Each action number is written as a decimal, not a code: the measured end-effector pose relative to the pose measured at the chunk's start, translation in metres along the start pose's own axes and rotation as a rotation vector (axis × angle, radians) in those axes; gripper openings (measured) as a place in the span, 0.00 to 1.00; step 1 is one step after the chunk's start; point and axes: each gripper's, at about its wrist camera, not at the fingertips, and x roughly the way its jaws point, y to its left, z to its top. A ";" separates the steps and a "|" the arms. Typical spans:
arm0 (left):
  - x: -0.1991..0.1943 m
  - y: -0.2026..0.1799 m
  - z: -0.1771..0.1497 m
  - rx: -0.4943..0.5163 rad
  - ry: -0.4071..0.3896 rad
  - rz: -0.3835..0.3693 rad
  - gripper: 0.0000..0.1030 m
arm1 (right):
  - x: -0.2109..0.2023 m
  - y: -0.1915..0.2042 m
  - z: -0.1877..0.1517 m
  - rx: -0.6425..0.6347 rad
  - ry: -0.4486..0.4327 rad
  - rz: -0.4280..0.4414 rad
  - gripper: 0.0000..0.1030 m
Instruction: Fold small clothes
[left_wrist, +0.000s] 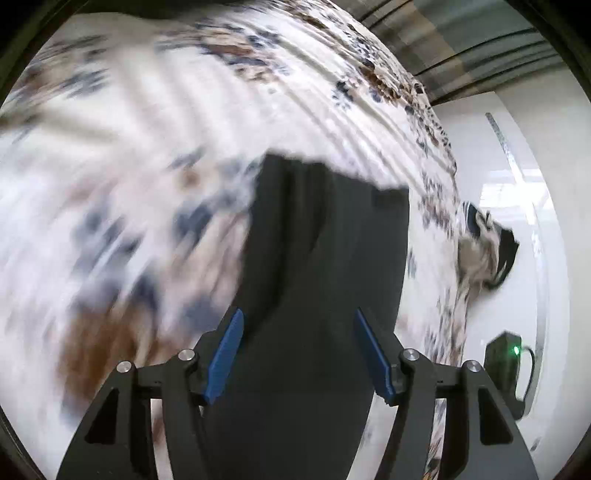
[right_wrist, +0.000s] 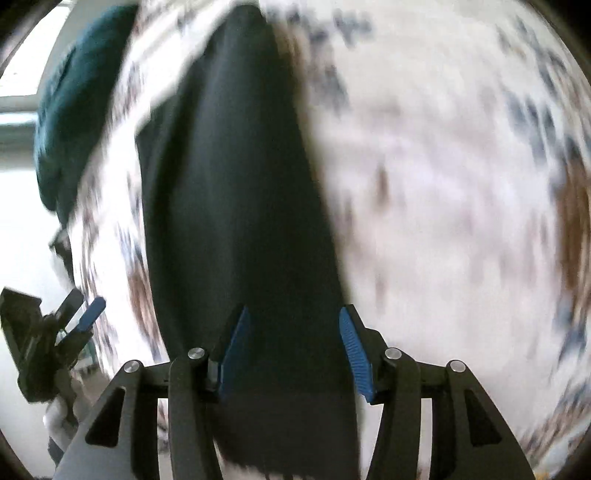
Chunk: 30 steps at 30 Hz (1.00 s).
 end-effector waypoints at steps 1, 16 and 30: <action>0.016 -0.003 0.014 -0.003 0.001 0.002 0.58 | 0.000 0.001 0.023 0.004 -0.028 0.008 0.51; 0.063 0.015 0.094 0.065 0.050 0.037 0.03 | 0.056 0.012 0.121 -0.022 -0.036 -0.001 0.51; 0.068 0.028 0.090 -0.059 0.105 -0.121 0.49 | 0.072 0.028 0.096 -0.038 0.057 0.025 0.51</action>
